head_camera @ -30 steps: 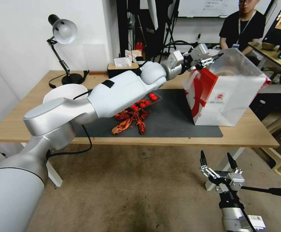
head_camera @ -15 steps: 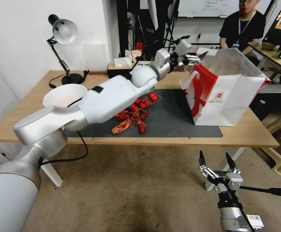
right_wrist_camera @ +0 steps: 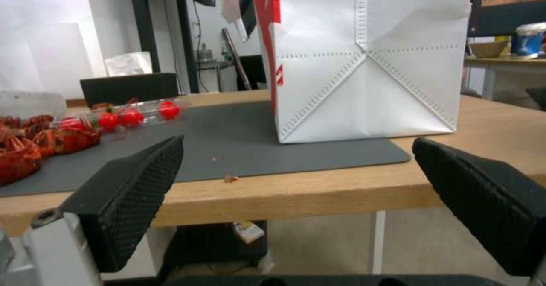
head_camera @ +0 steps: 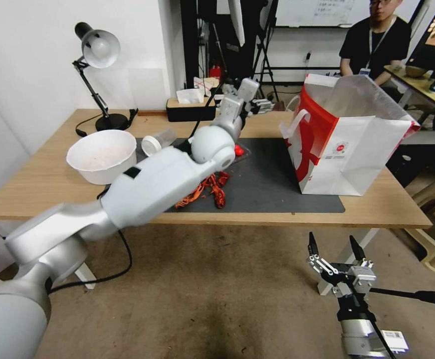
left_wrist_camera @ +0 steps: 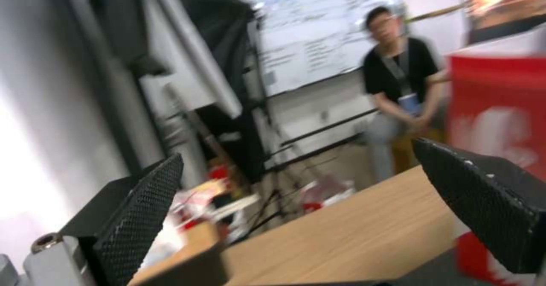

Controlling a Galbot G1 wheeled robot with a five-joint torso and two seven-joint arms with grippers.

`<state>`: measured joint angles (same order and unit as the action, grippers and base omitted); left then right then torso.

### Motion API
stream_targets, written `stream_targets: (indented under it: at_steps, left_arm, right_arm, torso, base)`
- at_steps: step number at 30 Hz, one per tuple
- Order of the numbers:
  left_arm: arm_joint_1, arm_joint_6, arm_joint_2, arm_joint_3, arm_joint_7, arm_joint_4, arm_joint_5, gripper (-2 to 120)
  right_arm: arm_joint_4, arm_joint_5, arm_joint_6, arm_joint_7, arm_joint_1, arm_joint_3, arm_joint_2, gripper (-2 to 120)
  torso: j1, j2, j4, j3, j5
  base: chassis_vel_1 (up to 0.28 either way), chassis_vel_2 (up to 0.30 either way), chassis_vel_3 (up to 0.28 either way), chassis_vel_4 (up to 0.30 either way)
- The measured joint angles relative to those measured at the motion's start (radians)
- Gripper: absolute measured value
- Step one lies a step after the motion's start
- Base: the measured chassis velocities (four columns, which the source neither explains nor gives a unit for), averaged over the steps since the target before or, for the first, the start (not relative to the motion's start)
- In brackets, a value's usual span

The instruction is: Pick up the trash from the table and place it into the takeout bag.

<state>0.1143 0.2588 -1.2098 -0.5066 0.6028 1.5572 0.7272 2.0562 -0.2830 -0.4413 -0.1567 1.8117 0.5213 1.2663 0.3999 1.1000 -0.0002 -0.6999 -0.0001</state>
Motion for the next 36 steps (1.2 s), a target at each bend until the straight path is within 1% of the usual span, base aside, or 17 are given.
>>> stream_targets:
  at_steps: [1,3,6,9,10,14,15,18,19,22,23,25,26,29,30,32,36]
  left_arm:
    - [0.024,0.005,0.014,0.016,0.022,0.018,-0.007,100]
    - [0.055,0.005,0.032,0.034,0.038,0.037,-0.014,100]
    - [0.096,-0.003,0.057,0.059,0.041,0.058,-0.019,100]
    - [0.206,-0.036,0.124,0.125,0.027,0.113,-0.030,100]
    - [0.206,-0.036,0.124,0.125,0.027,0.113,-0.030,100]
    - [0.390,-0.084,0.194,0.265,-0.022,0.188,-0.063,100]
    - [0.390,-0.084,0.194,0.265,-0.022,0.188,-0.063,100]
    - [0.492,-0.100,0.206,0.344,-0.041,0.227,-0.088,100]
    - [0.492,-0.100,0.206,0.344,-0.041,0.227,-0.088,100]
    - [0.652,-0.129,0.218,0.449,-0.088,0.300,-0.112,100]
    - [0.652,-0.129,0.218,0.449,-0.088,0.300,-0.112,100]
    - [0.772,-0.152,0.228,0.538,-0.114,0.355,-0.137,100]
    - [0.772,-0.152,0.228,0.538,-0.114,0.355,-0.137,100]
    - [0.869,-0.176,0.235,0.615,-0.131,0.401,-0.160,100]
    - [0.869,-0.176,0.235,0.615,-0.131,0.401,-0.160,100]
    - [0.939,-0.203,0.235,0.653,-0.138,0.425,-0.180,100]
    - [1.005,-0.220,0.218,0.693,-0.141,0.442,-0.190,100]
  right_arm:
    - [0.000,0.000,0.000,0.000,0.000,0.000,-0.001,100]
    - [0.000,-0.001,0.000,0.000,0.000,0.001,-0.001,100]
    - [0.000,-0.001,0.000,0.000,0.000,0.001,-0.002,100]
    - [-0.002,-0.002,0.000,-0.001,-0.002,-0.001,-0.002,100]
    - [-0.002,-0.002,0.000,-0.001,-0.002,-0.001,-0.002,100]
    - [0.000,0.001,0.004,-0.001,-0.005,-0.006,-0.003,100]
    - [0.000,0.001,0.004,-0.001,-0.005,-0.006,-0.003,100]
    - [0.003,0.005,0.006,-0.001,-0.006,-0.011,-0.004,100]
    - [0.003,0.005,0.006,-0.001,-0.006,-0.011,-0.004,100]
    - [0.006,0.013,0.007,-0.001,-0.007,-0.022,-0.005,100]
    - [0.006,0.013,0.007,-0.001,-0.007,-0.022,-0.005,100]
    - [0.007,0.014,0.009,-0.001,-0.008,-0.032,-0.012,100]
    - [0.007,0.014,0.009,-0.001,-0.008,-0.032,-0.012,100]
    - [0.010,0.015,0.009,-0.002,-0.002,-0.034,-0.016,100]
    - [0.010,0.015,0.009,-0.002,-0.002,-0.034,-0.016,100]
    - [0.011,0.016,0.008,-0.002,0.000,-0.036,-0.021,100]
    - [0.013,0.016,0.006,-0.002,0.003,-0.037,-0.023,100]
  torso:
    - [0.000,0.000,0.0001,0.000,0.0000]
    - [0.000,0.000,0.0002,0.000,-0.0001]
    - [0.000,0.000,0.0002,0.000,-0.0001]
    - [0.000,0.000,0.0003,0.000,-0.0002]
    - [0.000,0.000,0.0003,0.000,-0.0002]
    - [0.000,0.000,0.0004,0.000,-0.0001]
    - [0.000,0.000,0.0004,0.000,-0.0001]
    - [0.000,0.000,0.0001,0.000,-0.0003]
    - [0.000,0.000,0.0001,0.000,-0.0003]
    - [0.000,0.000,-0.0001,0.000,-0.0003]
    - [0.000,0.000,-0.0001,0.000,-0.0003]
    - [0.000,0.000,0.0006,0.000,-0.0001]
    - [0.000,0.000,0.0006,0.000,-0.0001]
    - [0.000,0.000,-0.0002,0.000,0.0002]
    - [0.000,0.000,-0.0002,0.000,0.0002]
    - [0.000,0.000,0.0003,0.000,0.0001]
    - [0.000,0.000,0.0001,0.000,-0.0001]
  base:
    - [0.000,0.000,0.000,0.000]
    - [0.000,0.000,0.000,0.000]
    - [0.000,0.000,0.000,0.000]
    - [0.000,0.000,0.000,0.000]
    - [0.000,0.000,0.000,0.000]
    - [0.000,0.000,0.000,0.000]
    - [0.000,0.000,0.000,0.000]
    - [0.000,0.000,0.000,0.000]
    - [0.000,0.000,0.000,0.000]
    - [0.000,0.000,0.000,0.000]
    - [0.000,0.000,0.000,0.000]
    - [0.000,0.000,0.000,0.000]
    - [0.000,0.000,0.000,0.000]
    - [0.000,0.000,0.000,0.000]
    - [0.000,0.000,0.000,0.000]
    - [0.000,0.000,0.000,0.000]
    - [0.000,0.000,0.000,0.000]
